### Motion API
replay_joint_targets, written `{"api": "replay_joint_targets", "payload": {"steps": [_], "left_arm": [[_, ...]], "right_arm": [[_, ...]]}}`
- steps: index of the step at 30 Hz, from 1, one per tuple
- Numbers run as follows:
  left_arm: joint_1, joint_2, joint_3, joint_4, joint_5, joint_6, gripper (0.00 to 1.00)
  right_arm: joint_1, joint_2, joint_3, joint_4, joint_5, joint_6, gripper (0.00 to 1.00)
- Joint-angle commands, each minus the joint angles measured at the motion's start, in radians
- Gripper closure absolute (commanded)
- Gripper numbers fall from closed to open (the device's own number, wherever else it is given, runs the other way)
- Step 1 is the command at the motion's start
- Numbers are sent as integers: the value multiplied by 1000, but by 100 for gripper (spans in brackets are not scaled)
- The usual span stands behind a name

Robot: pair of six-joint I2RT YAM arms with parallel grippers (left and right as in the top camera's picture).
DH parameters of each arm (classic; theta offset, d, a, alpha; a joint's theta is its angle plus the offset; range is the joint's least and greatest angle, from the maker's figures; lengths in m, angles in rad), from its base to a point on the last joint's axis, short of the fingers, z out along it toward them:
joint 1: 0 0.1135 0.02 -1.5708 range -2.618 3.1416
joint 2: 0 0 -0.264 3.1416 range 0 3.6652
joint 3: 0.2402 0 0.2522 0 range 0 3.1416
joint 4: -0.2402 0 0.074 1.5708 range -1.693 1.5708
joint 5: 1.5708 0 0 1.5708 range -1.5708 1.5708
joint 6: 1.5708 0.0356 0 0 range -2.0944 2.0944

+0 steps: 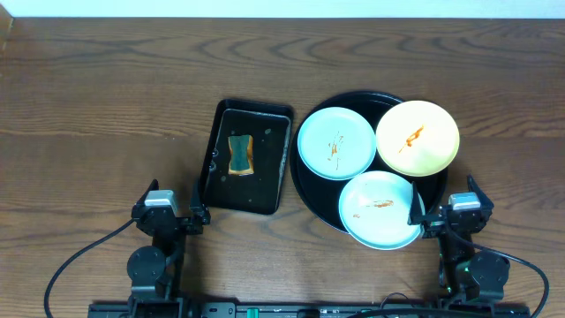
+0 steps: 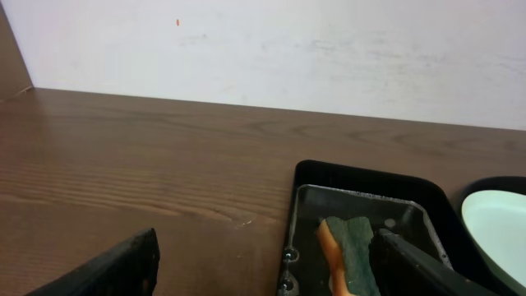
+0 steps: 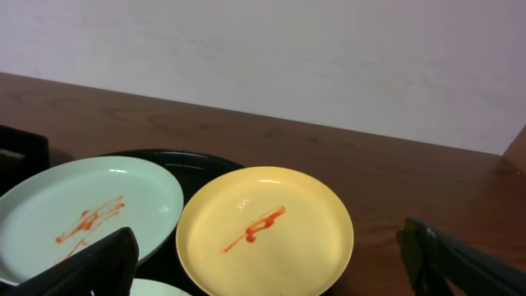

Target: Clean dirty plates on tray and stack at the side

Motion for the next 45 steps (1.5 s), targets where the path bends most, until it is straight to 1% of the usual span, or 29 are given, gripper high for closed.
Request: {"api": "replay_joint_targets", "payload": {"steps": [1,6,9,12,16,19,23,28,30,36,39,43,45], "left_arm": [[3,-5,-9,-45,6,17,18],[3,-5,-9,-43,7,16,18],[3,-5,-9,-43,6,-33,18],[3,-2,0,-54,7,-82,18],[3,39,38,-55,6,-90,18],[3,109,101,-68,6,-90,18],[3,250,222,-118,7,-90,18],[3,480,436,-271,7,-90,18],[3,564,510,-322,19,-89,18],[2,806,729,-485,139,-90,18],[0,917,817,-553,142,-90,18],[0,1066,917,-656,144,-98,18],[0,1124,947,-687,176,-113,18]], "right_arm": [[12,-5,-1,-4,-5,-1,1],[12,-5,-1,-3,-5,0,1],[12,-5,-1,-3,-17,5,1],[12,-5,-1,38,-54,59,1],[12,-5,7,60,-48,156,1],[12,4,34,18,-44,219,1],[12,57,124,-115,-42,251,1],[12,208,314,-311,-42,260,1],[12,294,399,-381,-42,259,1],[12,586,619,-582,-43,259,1],[12,741,715,-687,-42,259,1],[12,889,799,-768,-50,258,1],[12,938,805,-771,-50,258,1]]}}
